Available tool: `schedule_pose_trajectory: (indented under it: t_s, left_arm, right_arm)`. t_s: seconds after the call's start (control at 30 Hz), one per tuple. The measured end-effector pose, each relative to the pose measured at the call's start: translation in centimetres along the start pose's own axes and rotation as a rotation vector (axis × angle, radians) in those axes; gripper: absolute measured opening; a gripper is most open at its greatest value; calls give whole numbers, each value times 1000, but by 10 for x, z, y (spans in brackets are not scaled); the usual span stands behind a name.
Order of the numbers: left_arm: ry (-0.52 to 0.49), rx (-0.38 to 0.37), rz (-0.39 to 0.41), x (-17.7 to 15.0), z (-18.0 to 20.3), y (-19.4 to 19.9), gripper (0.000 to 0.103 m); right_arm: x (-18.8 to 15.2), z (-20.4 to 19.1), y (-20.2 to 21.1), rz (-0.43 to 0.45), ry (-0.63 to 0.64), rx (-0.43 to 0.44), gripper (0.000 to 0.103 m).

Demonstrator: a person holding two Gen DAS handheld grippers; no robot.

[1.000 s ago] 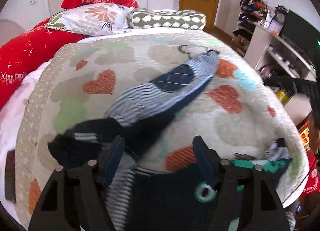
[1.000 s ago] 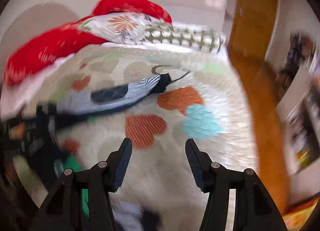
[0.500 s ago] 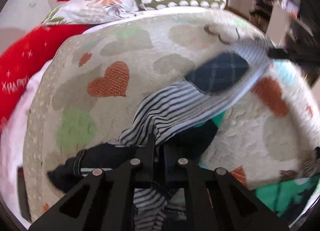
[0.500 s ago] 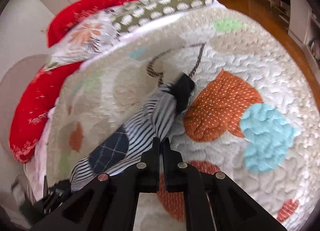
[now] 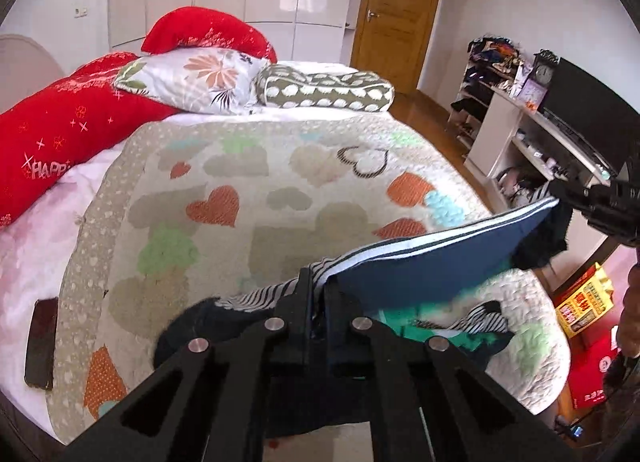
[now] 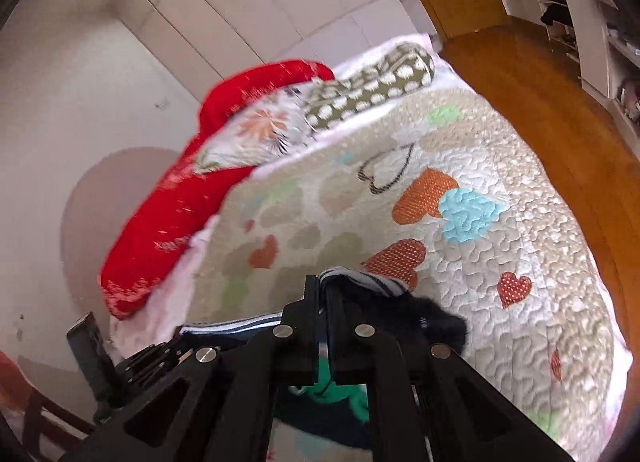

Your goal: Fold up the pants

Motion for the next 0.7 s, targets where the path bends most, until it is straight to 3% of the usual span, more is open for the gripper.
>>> schedule_pose_trajectory:
  t_s: [0.13,0.17,0.27,0.37,0.47,0.5,0.53,0.6,0.7]
  left_arm:
    - [-45,54,-47,8,-6,-40,7]
    - [-48,66,-70,8,-9,-57,13]
    - [-70,145,-153,0,-29,-119,37]
    - [-17,159,-252,-19,-51,-155,37]
    - [171,53,-251,-24,-68,-147,37]
    - [211,17,-236,-23,-73,-137,37]
    - [215,15,-227,-23,-75,-130,38]
    - [194,49,-202,-25,-85,-112,42]
    - [202,43,-194,-37,-82,-87,45]
  right_arm:
    - [6,1,-9,-3,28,-41,4]
    - [5,7,-20,-15,19,-59,4]
    - [3,47,-77,-57,-25,-176,4]
    - [5,87,-139,-88,-12,-280,6]
    - [-3,125,-178,-160,9,-361,7]
    - [-4,128,-177,-151,-11,-338,7]
    - [-4,128,-173,-140,-30,-301,9]
    - [-5,128,-155,-118,-20,-272,28]
    - [-12,125,-125,-108,-17,-220,34]
Point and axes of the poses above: each gripper's, at about its wrist camera, not at the fingertips, and y roughly against the way its jaws point, z to its right, x to its top, the point moved 9 cm from there along -y, roughly the way its jaws point, and after that the axes turned 14 degrees about z, right-handed, at the moved point
